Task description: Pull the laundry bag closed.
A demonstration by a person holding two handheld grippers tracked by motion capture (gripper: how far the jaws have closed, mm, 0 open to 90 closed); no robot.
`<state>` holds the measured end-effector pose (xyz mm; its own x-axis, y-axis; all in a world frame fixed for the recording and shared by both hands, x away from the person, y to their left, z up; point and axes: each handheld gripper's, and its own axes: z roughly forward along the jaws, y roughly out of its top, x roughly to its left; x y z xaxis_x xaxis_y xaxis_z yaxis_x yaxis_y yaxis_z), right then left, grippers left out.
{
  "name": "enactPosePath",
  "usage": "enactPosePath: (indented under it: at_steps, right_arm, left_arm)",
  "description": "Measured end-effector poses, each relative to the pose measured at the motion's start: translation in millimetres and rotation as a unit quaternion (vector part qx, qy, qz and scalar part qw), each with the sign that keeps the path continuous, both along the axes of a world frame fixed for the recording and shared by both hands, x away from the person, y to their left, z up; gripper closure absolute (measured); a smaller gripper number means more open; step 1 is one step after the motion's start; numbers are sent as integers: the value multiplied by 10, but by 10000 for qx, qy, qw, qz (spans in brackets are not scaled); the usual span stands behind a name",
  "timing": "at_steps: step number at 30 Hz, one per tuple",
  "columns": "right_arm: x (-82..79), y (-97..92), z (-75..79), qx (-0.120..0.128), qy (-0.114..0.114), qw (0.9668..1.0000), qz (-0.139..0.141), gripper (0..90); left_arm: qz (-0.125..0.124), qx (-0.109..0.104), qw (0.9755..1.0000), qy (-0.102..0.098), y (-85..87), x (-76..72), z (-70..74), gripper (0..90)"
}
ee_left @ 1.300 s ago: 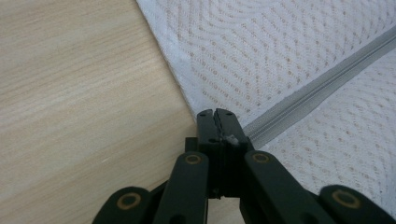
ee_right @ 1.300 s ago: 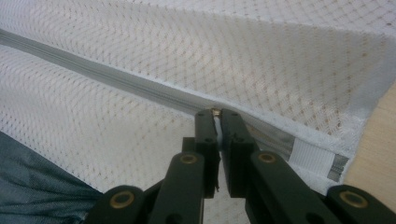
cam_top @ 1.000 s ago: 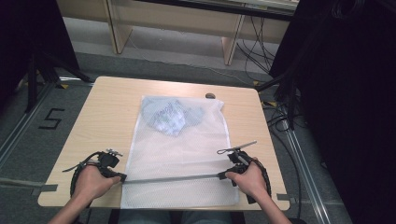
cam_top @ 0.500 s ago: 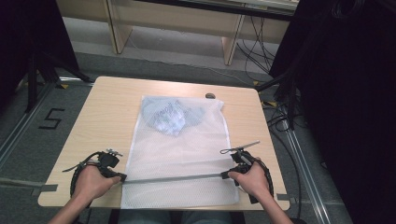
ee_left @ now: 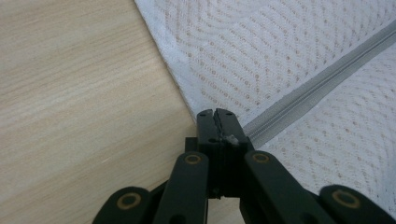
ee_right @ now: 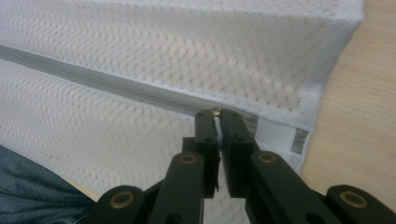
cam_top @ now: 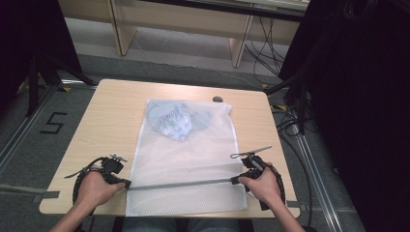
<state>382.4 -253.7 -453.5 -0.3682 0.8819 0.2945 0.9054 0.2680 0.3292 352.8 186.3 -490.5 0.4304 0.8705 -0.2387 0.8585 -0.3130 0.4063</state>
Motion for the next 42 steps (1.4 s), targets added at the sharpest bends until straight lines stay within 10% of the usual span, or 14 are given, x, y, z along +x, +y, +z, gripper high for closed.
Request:
enactPosePath:
  at_steps: [42]
  right_arm:
    - [14,-203,-34,-182,176,9996,-122,870]
  left_arm:
    - [-166,53,9998,-89,26,19,-4,895]
